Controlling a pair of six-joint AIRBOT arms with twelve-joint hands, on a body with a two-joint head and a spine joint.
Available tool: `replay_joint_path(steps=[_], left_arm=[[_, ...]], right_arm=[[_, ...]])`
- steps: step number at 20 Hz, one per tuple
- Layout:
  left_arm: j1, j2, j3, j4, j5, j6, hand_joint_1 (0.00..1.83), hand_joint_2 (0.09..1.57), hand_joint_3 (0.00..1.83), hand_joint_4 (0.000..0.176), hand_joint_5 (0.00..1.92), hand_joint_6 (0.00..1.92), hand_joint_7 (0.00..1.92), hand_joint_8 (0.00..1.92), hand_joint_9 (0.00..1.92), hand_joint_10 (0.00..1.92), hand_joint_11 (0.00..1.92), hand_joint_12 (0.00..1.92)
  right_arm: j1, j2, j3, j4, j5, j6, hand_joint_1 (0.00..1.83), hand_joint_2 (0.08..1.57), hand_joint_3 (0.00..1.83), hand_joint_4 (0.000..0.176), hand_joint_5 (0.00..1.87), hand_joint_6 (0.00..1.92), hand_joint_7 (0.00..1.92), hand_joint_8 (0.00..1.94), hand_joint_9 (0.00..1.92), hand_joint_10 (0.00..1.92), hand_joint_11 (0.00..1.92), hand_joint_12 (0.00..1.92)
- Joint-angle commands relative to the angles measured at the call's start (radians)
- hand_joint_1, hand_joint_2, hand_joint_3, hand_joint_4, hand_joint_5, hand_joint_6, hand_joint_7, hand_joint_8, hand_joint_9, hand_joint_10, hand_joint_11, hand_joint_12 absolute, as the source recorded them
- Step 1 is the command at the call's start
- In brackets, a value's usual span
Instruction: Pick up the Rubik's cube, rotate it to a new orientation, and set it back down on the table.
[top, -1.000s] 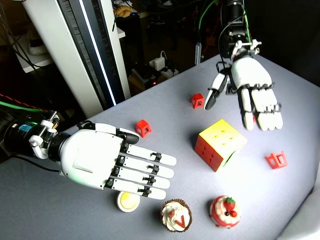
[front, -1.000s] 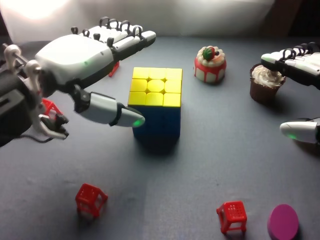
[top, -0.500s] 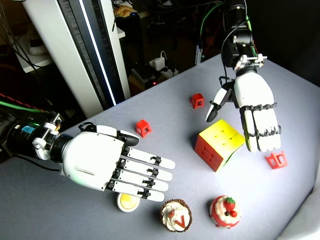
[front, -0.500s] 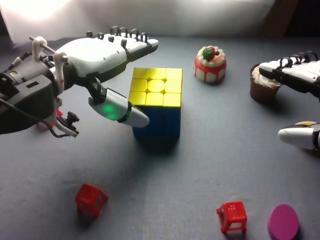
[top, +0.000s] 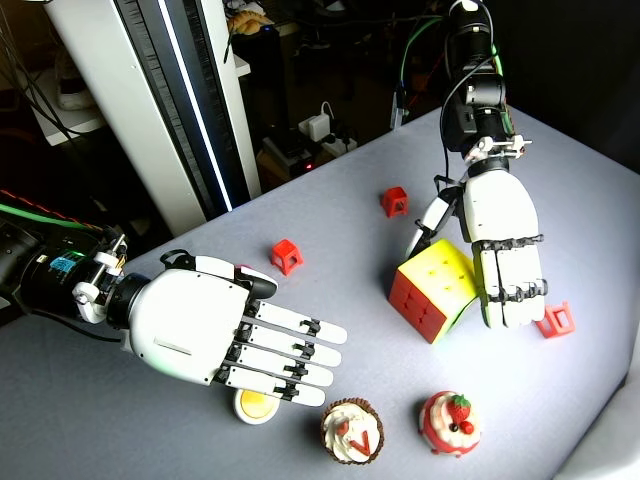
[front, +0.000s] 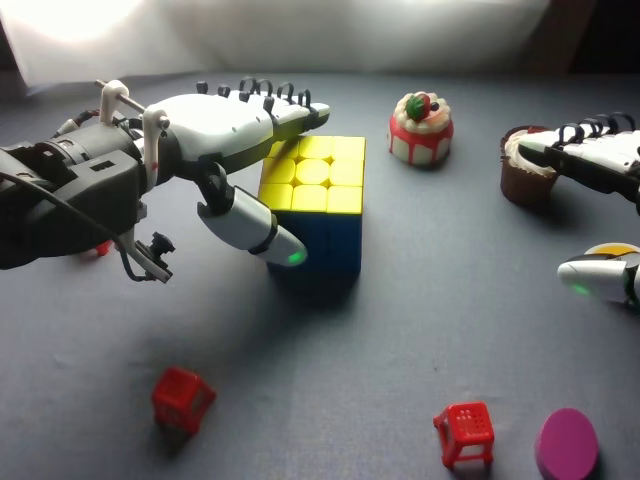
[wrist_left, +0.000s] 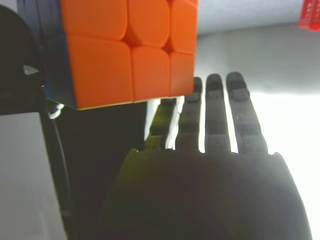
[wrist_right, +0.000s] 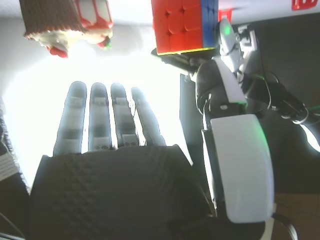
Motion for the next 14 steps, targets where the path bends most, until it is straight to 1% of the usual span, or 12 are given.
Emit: replay_joint_path(steps=[1, 3, 4, 5, 6, 7, 9, 10, 11, 12, 13, 14], left_arm=[[-0.015, -0.001, 0.004, 0.002, -0.092, 0.000, 0.71, 0.79, 0.00, 0.000, 0.00, 0.00, 0.04, 0.01, 0.12, 0.05, 0.00, 1.23], [-0.016, -0.007, 0.011, 0.004, -0.082, 0.000, 0.81, 0.80, 0.00, 0.000, 0.18, 0.03, 0.32, 0.08, 0.08, 0.83, 0.00, 1.77], [-0.016, -0.009, 0.012, 0.004, -0.080, 0.000, 0.77, 0.84, 0.00, 0.000, 0.16, 0.02, 0.25, 0.04, 0.01, 0.72, 0.00, 1.62], [-0.016, -0.010, 0.012, 0.004, -0.082, -0.001, 0.78, 0.87, 0.00, 0.000, 0.27, 0.05, 0.35, 0.05, 0.13, 0.67, 0.00, 1.61], [-0.016, -0.010, 0.012, 0.004, -0.083, -0.002, 0.79, 0.91, 0.00, 0.000, 0.40, 0.09, 0.54, 0.10, 0.30, 0.79, 0.05, 1.68], [-0.015, -0.010, 0.012, 0.004, -0.086, -0.005, 0.78, 0.93, 0.00, 0.000, 0.44, 0.10, 0.59, 0.10, 0.33, 0.86, 0.05, 1.71], [-0.014, -0.009, 0.012, 0.007, -0.096, -0.016, 0.84, 0.95, 0.00, 0.000, 0.69, 0.07, 0.68, 0.55, 0.38, 1.31, 0.24, 1.91], [-0.014, -0.009, 0.012, 0.013, -0.099, -0.024, 0.86, 0.98, 0.00, 0.000, 0.78, 0.07, 0.61, 0.97, 0.39, 1.56, 0.36, 1.92], [-0.014, -0.007, 0.011, 0.017, -0.105, -0.028, 0.86, 1.01, 0.01, 0.000, 0.90, 0.12, 0.50, 0.97, 0.27, 1.47, 0.19, 1.92], [-0.014, -0.004, 0.007, 0.019, -0.110, -0.028, 0.90, 1.04, 0.01, 0.000, 0.98, 0.16, 0.57, 1.22, 0.45, 1.69, 0.45, 1.92], [-0.014, -0.003, 0.006, 0.019, -0.115, -0.029, 1.02, 1.11, 0.00, 0.004, 0.96, 0.85, 0.56, 1.32, 0.45, 1.73, 0.49, 1.92], [-0.014, -0.002, 0.004, 0.019, -0.117, -0.029, 1.04, 1.14, 0.00, 0.013, 0.91, 1.07, 0.48, 1.37, 0.35, 1.74, 0.42, 1.92]], right_arm=[[0.005, 0.003, 0.004, 0.015, 0.115, 0.006, 0.53, 1.22, 0.00, 0.000, 0.00, 0.00, 0.00, 0.00, 0.00, 0.00, 0.00, 0.00], [0.002, 0.001, 0.005, 0.017, 0.115, 0.006, 0.53, 1.23, 0.00, 0.000, 0.00, 0.00, 0.00, 0.00, 0.00, 0.00, 0.00, 0.00], [0.001, 0.000, 0.006, 0.019, 0.115, 0.006, 0.52, 1.23, 0.00, 0.000, 0.00, 0.00, 0.00, 0.00, 0.00, 0.00, 0.00, 0.00], [0.000, 0.000, 0.006, 0.019, 0.115, 0.006, 0.52, 1.23, 0.00, 0.000, 0.00, 0.00, 0.00, 0.00, 0.00, 0.00, 0.00, 0.00], [-0.001, 0.000, 0.006, 0.020, 0.115, 0.006, 0.53, 1.23, 0.00, 0.000, 0.00, 0.00, 0.00, 0.00, 0.00, 0.00, 0.00, 0.00], [-0.003, -0.001, 0.006, 0.022, 0.115, 0.006, 0.54, 1.23, 0.01, 0.000, 0.00, 0.00, 0.00, 0.00, 0.00, 0.00, 0.00, 0.00], [-0.005, -0.001, 0.006, 0.024, 0.115, 0.006, 0.57, 1.24, 0.01, 0.000, 0.00, 0.00, 0.00, 0.00, 0.00, 0.00, 0.00, 0.00], [-0.005, -0.001, 0.006, 0.024, 0.115, 0.006, 0.57, 1.24, 0.01, 0.000, 0.00, 0.00, 0.00, 0.00, 0.00, 0.00, 0.00, 0.00], [-0.005, -0.001, 0.006, 0.025, 0.115, 0.006, 0.57, 1.24, 0.01, 0.000, 0.00, 0.00, 0.00, 0.00, 0.00, 0.00, 0.00, 0.00], [-0.005, -0.001, 0.006, 0.026, 0.115, 0.006, 0.57, 1.24, 0.01, 0.000, 0.00, 0.00, 0.00, 0.00, 0.00, 0.00, 0.00, 0.00], [-0.005, -0.001, 0.006, 0.026, 0.115, 0.006, 0.56, 1.25, 0.01, 0.000, 0.00, 0.00, 0.00, 0.00, 0.00, 0.00, 0.00, 0.00], [-0.005, -0.001, 0.006, 0.026, 0.115, 0.006, 0.55, 1.26, 0.01, 0.000, 0.00, 0.00, 0.00, 0.00, 0.00, 0.00, 0.00, 0.00]])
